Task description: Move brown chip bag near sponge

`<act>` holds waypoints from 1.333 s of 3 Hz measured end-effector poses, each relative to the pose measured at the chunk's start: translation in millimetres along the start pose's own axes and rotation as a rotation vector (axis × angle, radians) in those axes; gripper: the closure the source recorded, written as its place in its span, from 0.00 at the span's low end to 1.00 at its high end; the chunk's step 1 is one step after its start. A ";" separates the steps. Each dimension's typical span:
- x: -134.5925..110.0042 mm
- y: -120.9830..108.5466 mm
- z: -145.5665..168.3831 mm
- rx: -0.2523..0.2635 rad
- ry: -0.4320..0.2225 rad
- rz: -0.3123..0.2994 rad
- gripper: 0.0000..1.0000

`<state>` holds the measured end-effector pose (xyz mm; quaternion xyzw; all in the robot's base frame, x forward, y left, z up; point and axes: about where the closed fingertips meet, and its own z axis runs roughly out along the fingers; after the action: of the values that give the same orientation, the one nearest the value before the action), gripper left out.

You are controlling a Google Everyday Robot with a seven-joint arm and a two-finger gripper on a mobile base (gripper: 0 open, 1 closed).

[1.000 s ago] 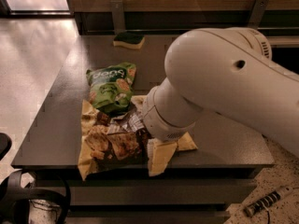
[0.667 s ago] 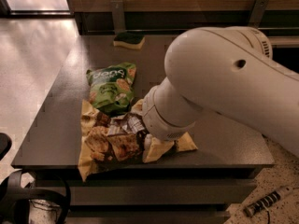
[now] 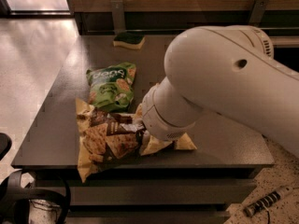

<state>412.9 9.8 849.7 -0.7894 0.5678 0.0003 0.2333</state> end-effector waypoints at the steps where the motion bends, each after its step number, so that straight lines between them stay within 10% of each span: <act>1: -0.9 0.0 -0.5 0.001 0.000 -0.002 1.00; 4: 54.2 -36.5 -46.1 0.052 0.111 0.093 1.00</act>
Offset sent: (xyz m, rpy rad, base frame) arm -0.0029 -0.0028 0.0006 0.0019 0.0102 -0.0278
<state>452.6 -46.8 889.8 -0.7546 0.6159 -0.0471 0.2216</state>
